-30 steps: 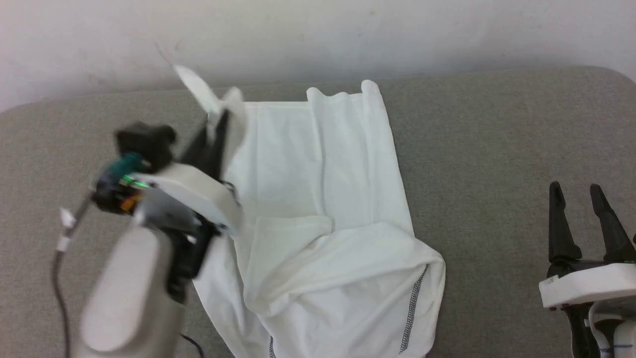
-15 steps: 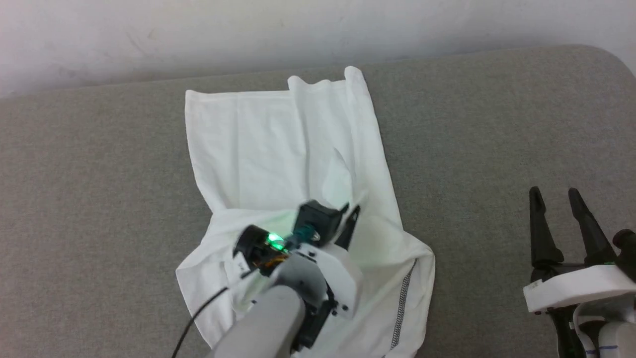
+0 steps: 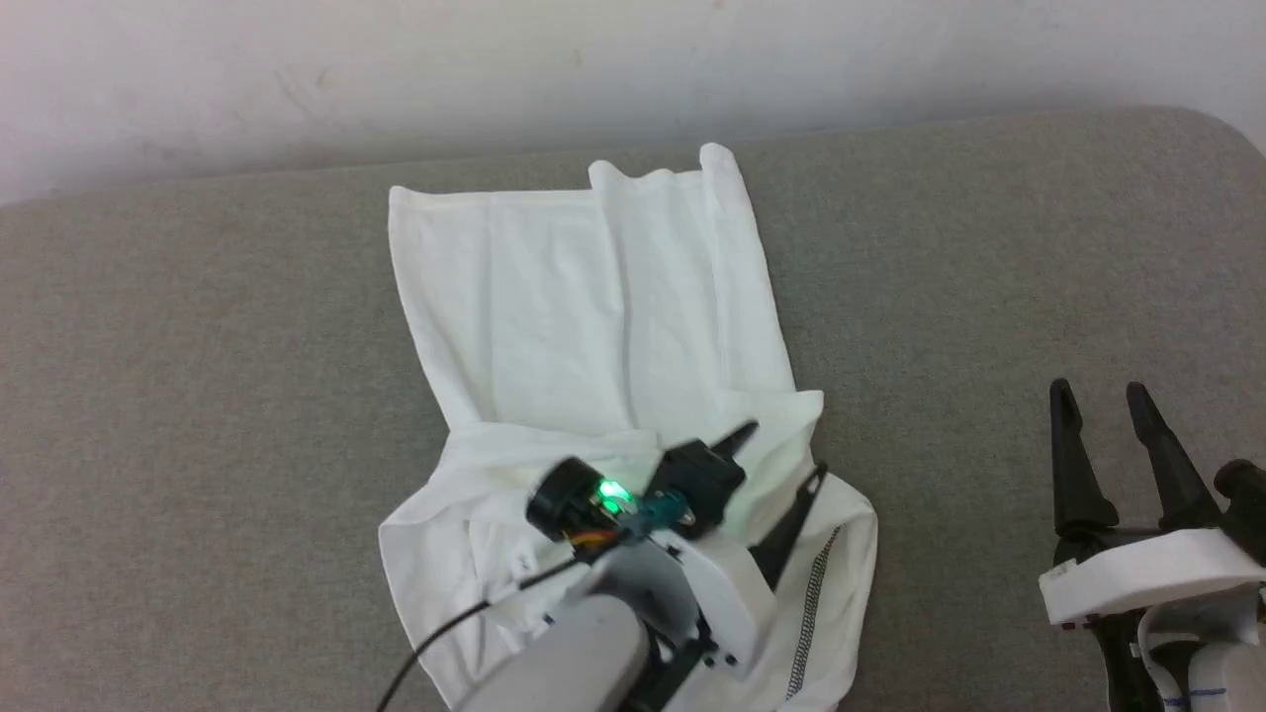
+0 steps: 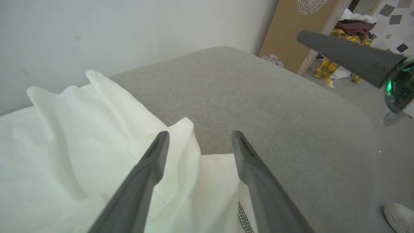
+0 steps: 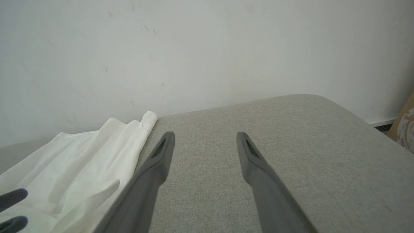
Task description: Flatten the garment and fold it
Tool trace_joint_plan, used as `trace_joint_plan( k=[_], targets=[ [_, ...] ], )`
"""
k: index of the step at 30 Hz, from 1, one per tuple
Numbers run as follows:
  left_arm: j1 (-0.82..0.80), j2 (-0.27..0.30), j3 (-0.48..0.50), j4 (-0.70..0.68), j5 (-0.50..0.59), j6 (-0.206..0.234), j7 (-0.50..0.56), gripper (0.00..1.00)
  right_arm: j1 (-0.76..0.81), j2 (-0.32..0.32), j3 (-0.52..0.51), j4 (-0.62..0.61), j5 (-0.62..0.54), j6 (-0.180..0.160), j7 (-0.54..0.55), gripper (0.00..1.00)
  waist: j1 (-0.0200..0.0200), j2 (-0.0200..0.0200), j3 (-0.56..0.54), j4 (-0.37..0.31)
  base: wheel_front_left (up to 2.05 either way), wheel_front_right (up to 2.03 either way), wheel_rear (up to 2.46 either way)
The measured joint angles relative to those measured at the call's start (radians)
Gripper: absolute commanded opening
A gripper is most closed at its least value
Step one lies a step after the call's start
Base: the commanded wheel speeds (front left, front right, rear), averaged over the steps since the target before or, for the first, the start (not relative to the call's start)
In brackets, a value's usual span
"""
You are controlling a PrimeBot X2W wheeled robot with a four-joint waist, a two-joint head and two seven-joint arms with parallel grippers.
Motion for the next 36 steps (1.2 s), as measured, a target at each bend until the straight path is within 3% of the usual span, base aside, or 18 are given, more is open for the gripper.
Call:
trace_joint_plan(
  k=[4, 11, 22, 33, 36],
  targets=[
    [-0.026, 0.051, 0.081, -0.091, -0.024, 0.009, -0.018, 1.00, 0.000, 0.000, 0.003, -0.004, -0.001, 0.000, 0.007, 1.00, -0.0001, 0.0000, -0.020, 0.012, 0.00, 0.00, 0.00],
    [-0.157, 0.236, 0.273, -0.102, -0.107, 0.006, 0.072, 1.00, -0.006, 0.000, 0.032, -0.033, 0.002, 0.000, 0.015, 1.00, -0.0001, 0.0000, -0.015, -0.003, 0.00, 0.00, 0.00],
    [-0.456, 0.425, 0.387, 0.195, -0.235, -0.107, 0.374, 1.00, -0.056, 0.000, 0.122, -0.090, 0.041, 0.000, 0.002, 1.00, 0.0001, 0.0000, 0.114, -0.082, 0.00, 0.00, 0.00],
    [-0.630, 0.523, 0.434, 0.426, -0.288, -0.095, 0.611, 1.00, -0.095, 0.000, 0.190, -0.085, 0.063, 0.000, -0.032, 1.00, 0.0003, 0.0000, 0.276, -0.189, 0.00, 0.00, 0.00],
    [-0.649, 0.561, 0.440, 0.451, -0.288, -0.095, 0.633, 1.00, -0.103, 0.000, 0.201, -0.073, 0.067, 0.000, -0.047, 1.00, 0.0002, 0.0000, 0.314, -0.216, 0.00, 0.00, 0.00]
  ],
)
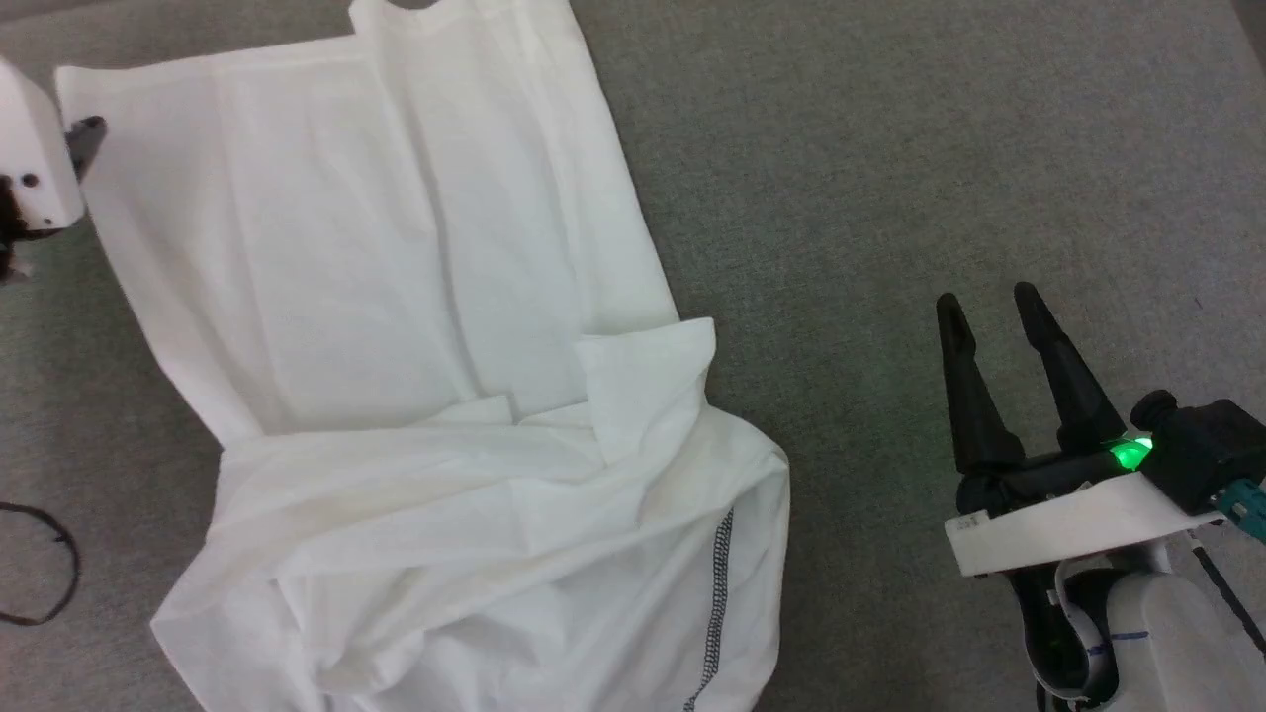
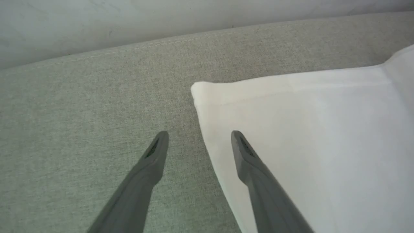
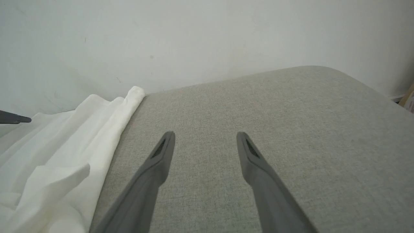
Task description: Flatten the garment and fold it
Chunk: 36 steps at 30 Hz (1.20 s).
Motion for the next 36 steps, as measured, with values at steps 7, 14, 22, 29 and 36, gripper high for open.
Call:
trace_joint_plan(
  k=[7, 14, 22, 29, 36],
  targets=[
    [-0.057, 0.044, -0.003, 0.022, 0.014, 0.005, 0.002, 1.00, -0.004, 0.000, 0.017, 0.036, 0.004, 0.000, -0.025, 1.00, -0.0002, 0.0000, 0.073, -0.044, 0.00, 0.00, 0.00],
    [-0.090, 0.031, 0.003, 0.022, -0.039, -0.024, 0.039, 0.00, -0.018, 0.000, 0.005, 0.058, -0.023, 0.000, -0.020, 1.00, -0.0003, 0.0000, 0.098, -0.041, 0.00, 0.00, 0.00],
    [-0.046, -0.059, -0.040, 0.012, -0.020, -0.045, -0.146, 0.00, -0.103, -0.106, -0.011, -0.038, -0.059, 0.000, 0.148, 1.00, -0.0002, 0.0000, 0.060, 0.017, 0.00, 0.00, 0.00],
    [-0.027, -0.126, -0.082, -0.057, -0.001, -0.056, -0.279, 0.00, -0.325, -0.300, 0.092, -0.073, 0.065, 0.000, 0.495, 1.00, -0.0002, 0.0000, 0.016, 0.117, 0.00, 0.00, 0.00],
    [-0.024, -0.197, -0.139, -0.176, 0.014, -0.058, -0.359, 0.00, -0.654, -0.384, 0.223, 0.088, 0.237, 0.000, 0.807, 1.00, -0.0003, 0.0000, 0.017, 0.239, 0.00, 0.00, 0.00]
  ],
)
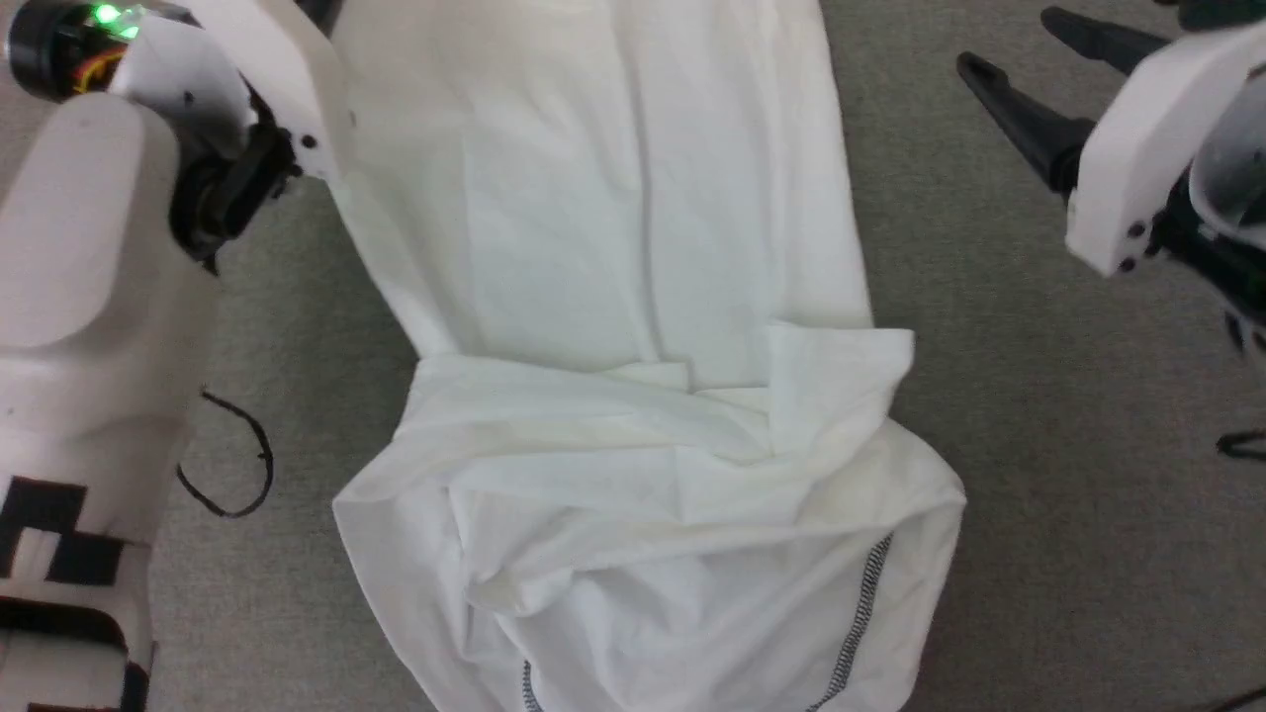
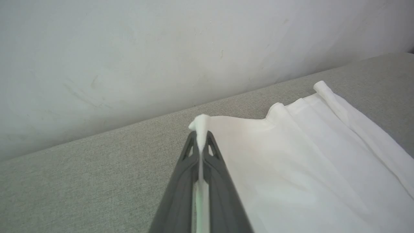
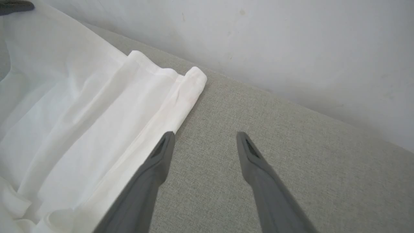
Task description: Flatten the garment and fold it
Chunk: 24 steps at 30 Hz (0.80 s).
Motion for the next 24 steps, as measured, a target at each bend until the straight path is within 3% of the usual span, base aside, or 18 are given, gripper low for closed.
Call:
trace_joint_plan(
  k=[9, 18, 24],
  targets=[
    [0.003, -0.096, -0.074, -0.077, 0.021, -0.007, -0.068, 0.00, -0.350, -0.024, 0.152, 0.345, -0.010, 0.000, 0.139, 1.00, 0.0002, 0.0000, 0.059, 0.145, 0.00, 0.00, 0.00],
    [-0.016, -0.165, -0.114, -0.093, 0.017, -0.007, -0.121, 0.00, -0.469, -0.011, 0.207, 0.620, -0.081, 0.000, 0.094, 1.00, 0.0001, 0.0000, 0.119, 0.269, 0.00, 0.00, 0.00],
    [-0.027, -0.183, -0.134, -0.091, 0.014, -0.007, -0.142, 0.00, -0.523, -0.012, 0.233, 0.713, -0.115, 0.000, 0.030, 1.00, -0.0001, 0.0000, 0.157, 0.320, 0.00, 0.00, 0.00]
  ],
)
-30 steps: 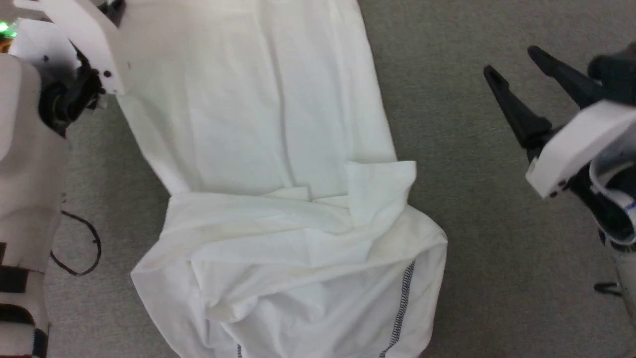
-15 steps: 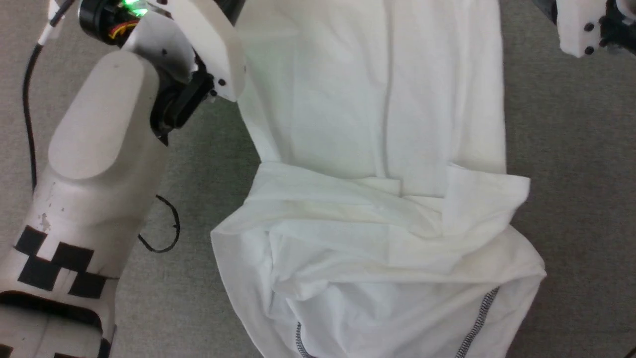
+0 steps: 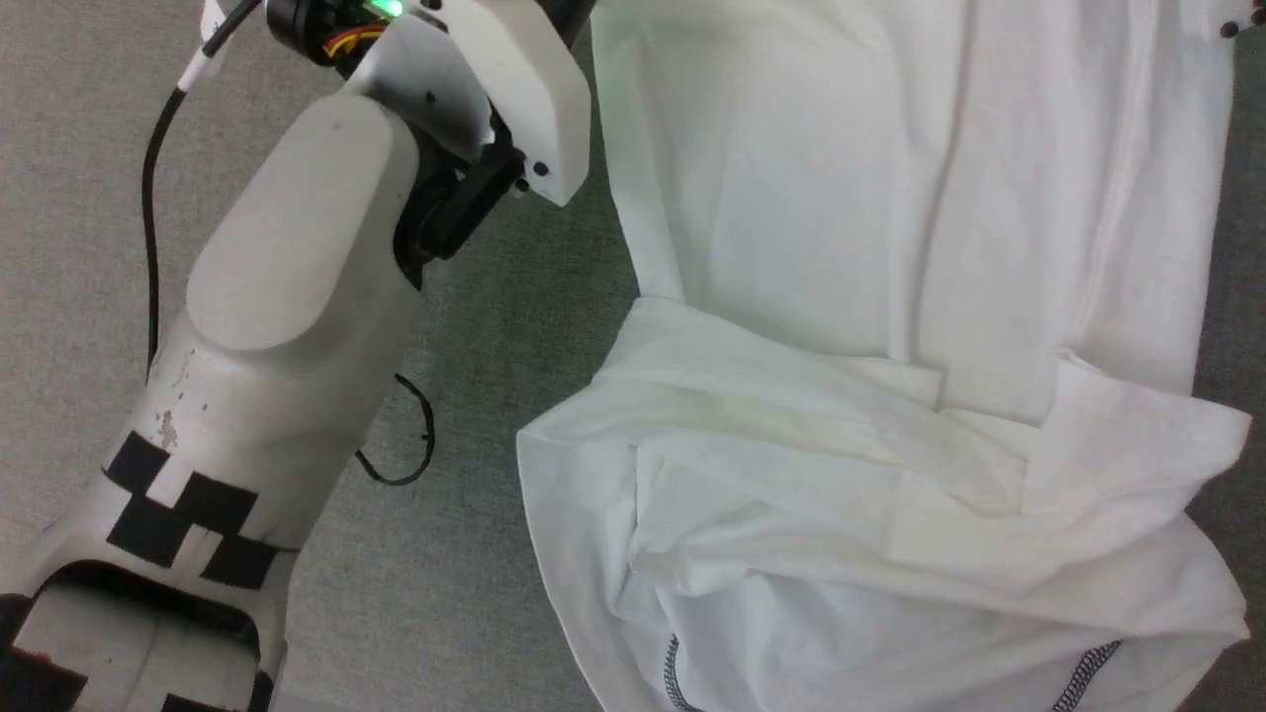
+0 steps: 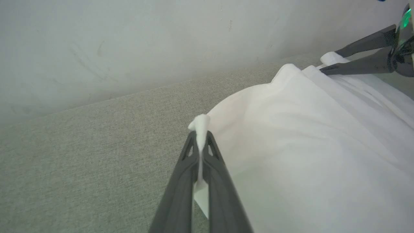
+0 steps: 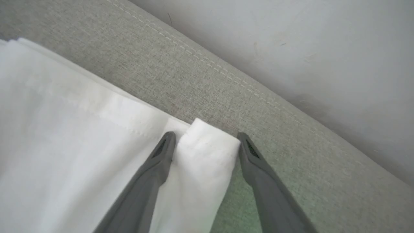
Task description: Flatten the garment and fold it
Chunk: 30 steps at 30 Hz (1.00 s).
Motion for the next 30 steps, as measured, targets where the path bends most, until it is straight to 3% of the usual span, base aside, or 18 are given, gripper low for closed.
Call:
trace_joint_plan(
  k=[3, 4, 14, 30],
  targets=[
    [-0.001, -0.002, -0.007, 0.011, -0.001, 0.000, -0.009, 0.00, -0.021, -0.002, 0.013, 0.029, 0.007, 0.000, -0.011, 1.00, 0.0000, 0.0000, 0.014, 0.013, 0.00, 0.00, 0.00],
    [-0.002, -0.001, -0.007, 0.017, -0.003, 0.000, -0.011, 0.00, -0.027, -0.005, 0.028, 0.033, 0.007, 0.000, -0.011, 0.00, 0.0000, 0.0000, 0.016, 0.015, 0.00, 0.00, 0.00],
    [-0.007, 0.028, 0.017, 0.104, -0.007, 0.001, -0.089, 0.00, -0.033, -0.011, 0.126, 0.070, 0.070, 0.001, -0.127, 0.00, 0.0001, 0.0000, -0.011, -0.026, 0.00, 0.00, 0.00],
    [-0.028, 0.077, 0.051, 0.212, -0.001, 0.019, -0.235, 0.00, 0.001, -0.062, 0.183, 0.065, 0.177, 0.001, -0.489, 0.00, 0.0002, 0.0000, -0.125, -0.141, 0.00, 0.00, 0.00]
  ],
)
